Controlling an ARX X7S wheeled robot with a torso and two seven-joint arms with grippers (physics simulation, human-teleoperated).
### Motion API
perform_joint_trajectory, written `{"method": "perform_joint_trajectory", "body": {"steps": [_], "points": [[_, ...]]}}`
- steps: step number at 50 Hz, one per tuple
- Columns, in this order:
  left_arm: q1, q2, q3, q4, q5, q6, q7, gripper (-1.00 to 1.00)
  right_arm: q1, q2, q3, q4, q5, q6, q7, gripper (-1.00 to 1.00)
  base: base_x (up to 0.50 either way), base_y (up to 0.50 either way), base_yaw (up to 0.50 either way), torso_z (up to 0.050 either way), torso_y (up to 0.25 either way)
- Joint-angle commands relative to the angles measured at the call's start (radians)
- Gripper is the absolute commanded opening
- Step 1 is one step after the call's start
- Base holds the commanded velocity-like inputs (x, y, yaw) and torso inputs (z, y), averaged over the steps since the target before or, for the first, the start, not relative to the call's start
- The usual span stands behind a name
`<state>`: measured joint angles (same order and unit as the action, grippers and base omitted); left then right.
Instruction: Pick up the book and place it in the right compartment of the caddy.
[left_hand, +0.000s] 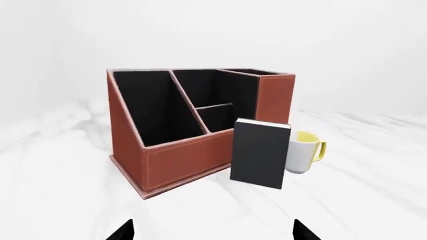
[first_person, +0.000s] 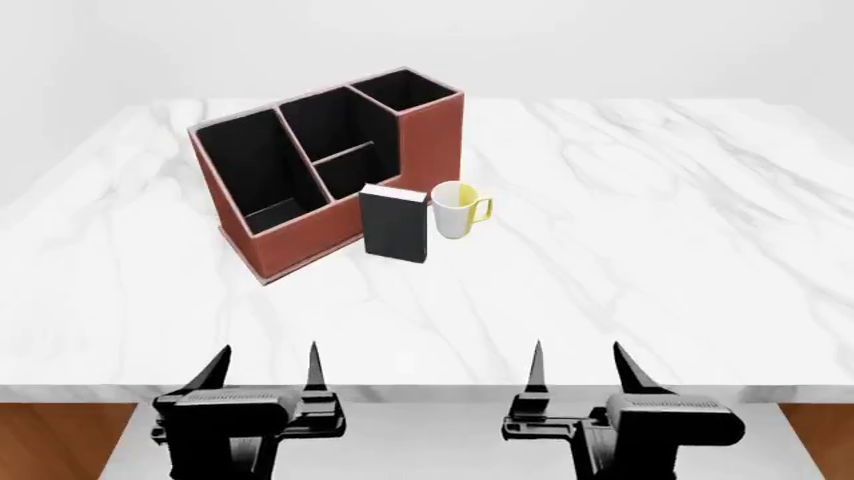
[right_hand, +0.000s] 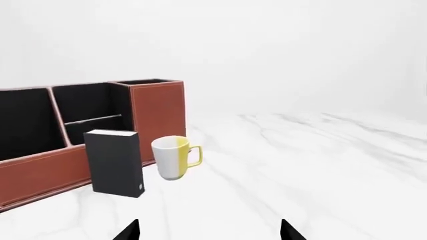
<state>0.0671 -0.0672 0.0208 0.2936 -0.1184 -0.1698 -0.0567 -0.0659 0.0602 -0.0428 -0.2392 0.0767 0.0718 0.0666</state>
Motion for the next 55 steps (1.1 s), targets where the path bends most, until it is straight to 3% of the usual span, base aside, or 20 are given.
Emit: {"method": "perform_joint_trajectory", "body": {"steps": [1,14,55], "points": [[0.069,-0.034,-0.011,0.246,-0.058,-0.09,-0.025,1.0,-0.069,0.033,-0.011,-0.244,0.037,0.067,0.027,1.0,0.0,0.0,0.0,0.0,0.0],[0.105,-0.055,-0.033,0.374,-0.102,-0.123,-0.06,1.0,-0.088,0.054,-0.012,-0.338,0.099,0.111,0.037,1.0,0.03,0.0,0.0,0.0,0.0],[0.11,-0.095,0.001,0.367,-0.127,-0.106,-0.102,1.0,-0.079,0.097,-0.043,-0.319,0.145,0.119,0.072,1.0,0.5,-0.05,0.0,0.0,0.0]]}}
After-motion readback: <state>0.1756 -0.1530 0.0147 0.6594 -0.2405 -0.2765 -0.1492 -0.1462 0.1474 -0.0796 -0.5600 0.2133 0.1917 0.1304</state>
